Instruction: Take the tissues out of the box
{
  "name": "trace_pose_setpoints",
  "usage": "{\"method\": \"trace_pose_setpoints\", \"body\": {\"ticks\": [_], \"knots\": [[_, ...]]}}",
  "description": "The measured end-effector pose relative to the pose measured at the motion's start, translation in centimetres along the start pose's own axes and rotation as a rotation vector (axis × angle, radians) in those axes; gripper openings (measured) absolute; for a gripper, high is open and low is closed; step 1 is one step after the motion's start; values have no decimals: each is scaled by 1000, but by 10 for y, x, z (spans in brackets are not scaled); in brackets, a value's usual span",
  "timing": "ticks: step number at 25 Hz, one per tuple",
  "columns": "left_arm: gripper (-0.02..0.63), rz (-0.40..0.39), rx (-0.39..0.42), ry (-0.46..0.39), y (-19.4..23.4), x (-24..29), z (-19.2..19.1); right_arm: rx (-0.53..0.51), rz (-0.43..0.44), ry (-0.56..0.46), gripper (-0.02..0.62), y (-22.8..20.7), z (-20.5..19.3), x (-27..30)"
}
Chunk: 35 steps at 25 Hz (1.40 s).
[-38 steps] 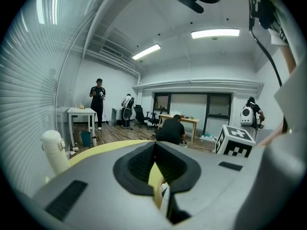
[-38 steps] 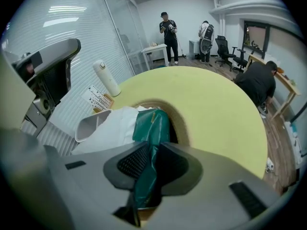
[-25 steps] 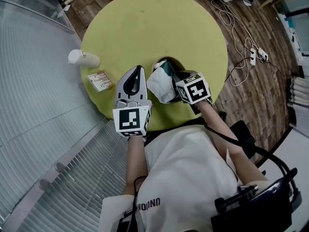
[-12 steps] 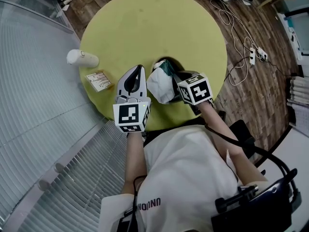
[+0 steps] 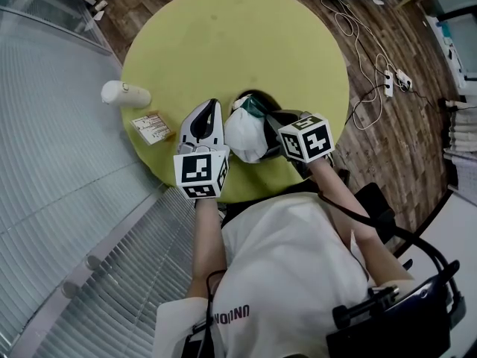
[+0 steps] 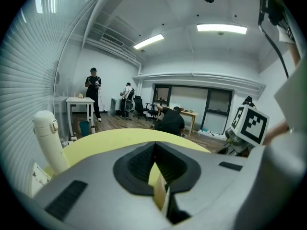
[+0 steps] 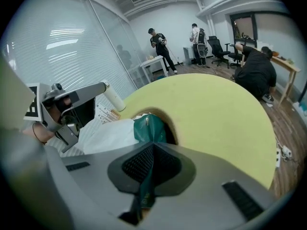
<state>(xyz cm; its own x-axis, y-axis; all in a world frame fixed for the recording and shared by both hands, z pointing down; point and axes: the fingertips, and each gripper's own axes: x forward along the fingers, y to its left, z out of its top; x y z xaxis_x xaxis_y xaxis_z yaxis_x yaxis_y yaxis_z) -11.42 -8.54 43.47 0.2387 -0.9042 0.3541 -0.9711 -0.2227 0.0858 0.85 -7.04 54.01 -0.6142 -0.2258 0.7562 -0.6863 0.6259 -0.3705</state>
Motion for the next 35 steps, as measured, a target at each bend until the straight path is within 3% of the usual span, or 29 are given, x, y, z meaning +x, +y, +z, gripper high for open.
{"method": "trace_pose_setpoints", "body": {"ticks": [11, 23, 30, 35], "knots": [[14, -56, -2, 58, -2, 10, -18, -8, 50, -28, 17, 6, 2, -4], [13, -274, -55, 177, -17, 41, -48, -46, 99, -46, 17, 13, 3, -7], [12, -297, -46, 252, -19, 50, -66, -65, 117, -50, 17, 17, 5, -7], [12, -316, -105, 284, -16, 55, -69, -89, 138, -56, 17, 20, 6, -7]]}}
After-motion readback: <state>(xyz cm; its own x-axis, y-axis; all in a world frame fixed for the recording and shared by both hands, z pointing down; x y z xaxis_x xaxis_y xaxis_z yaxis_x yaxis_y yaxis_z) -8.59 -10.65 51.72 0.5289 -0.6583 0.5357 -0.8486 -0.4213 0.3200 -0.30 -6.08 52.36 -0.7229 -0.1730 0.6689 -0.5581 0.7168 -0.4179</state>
